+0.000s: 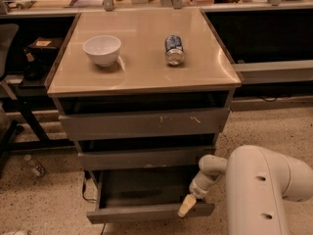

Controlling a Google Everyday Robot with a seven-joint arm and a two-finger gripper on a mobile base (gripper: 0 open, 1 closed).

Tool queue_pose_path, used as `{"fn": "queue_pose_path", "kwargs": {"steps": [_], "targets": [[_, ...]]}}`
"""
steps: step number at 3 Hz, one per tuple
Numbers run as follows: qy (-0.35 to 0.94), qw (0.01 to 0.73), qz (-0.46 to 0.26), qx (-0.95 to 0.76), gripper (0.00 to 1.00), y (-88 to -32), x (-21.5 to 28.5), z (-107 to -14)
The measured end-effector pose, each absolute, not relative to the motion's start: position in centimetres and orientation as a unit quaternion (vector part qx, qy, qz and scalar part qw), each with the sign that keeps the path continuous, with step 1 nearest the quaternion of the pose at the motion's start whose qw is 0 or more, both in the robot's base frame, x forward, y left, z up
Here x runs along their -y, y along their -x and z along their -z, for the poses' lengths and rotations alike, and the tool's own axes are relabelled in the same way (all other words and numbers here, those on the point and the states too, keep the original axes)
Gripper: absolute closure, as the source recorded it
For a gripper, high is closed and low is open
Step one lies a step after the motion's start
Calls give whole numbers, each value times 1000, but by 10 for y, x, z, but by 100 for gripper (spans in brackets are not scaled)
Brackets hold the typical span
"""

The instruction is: Open bottom drawer

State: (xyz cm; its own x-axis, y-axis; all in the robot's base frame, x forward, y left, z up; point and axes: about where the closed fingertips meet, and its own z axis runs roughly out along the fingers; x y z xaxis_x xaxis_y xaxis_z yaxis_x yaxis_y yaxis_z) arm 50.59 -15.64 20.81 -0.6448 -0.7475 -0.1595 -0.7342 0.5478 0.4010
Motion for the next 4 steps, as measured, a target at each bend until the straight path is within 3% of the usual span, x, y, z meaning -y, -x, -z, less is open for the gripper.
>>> {"fn": "queue_pose_path", "kwargs": {"steps": [4], "targets": [[-403,72,252,877,0,-466,164,-192]]}}
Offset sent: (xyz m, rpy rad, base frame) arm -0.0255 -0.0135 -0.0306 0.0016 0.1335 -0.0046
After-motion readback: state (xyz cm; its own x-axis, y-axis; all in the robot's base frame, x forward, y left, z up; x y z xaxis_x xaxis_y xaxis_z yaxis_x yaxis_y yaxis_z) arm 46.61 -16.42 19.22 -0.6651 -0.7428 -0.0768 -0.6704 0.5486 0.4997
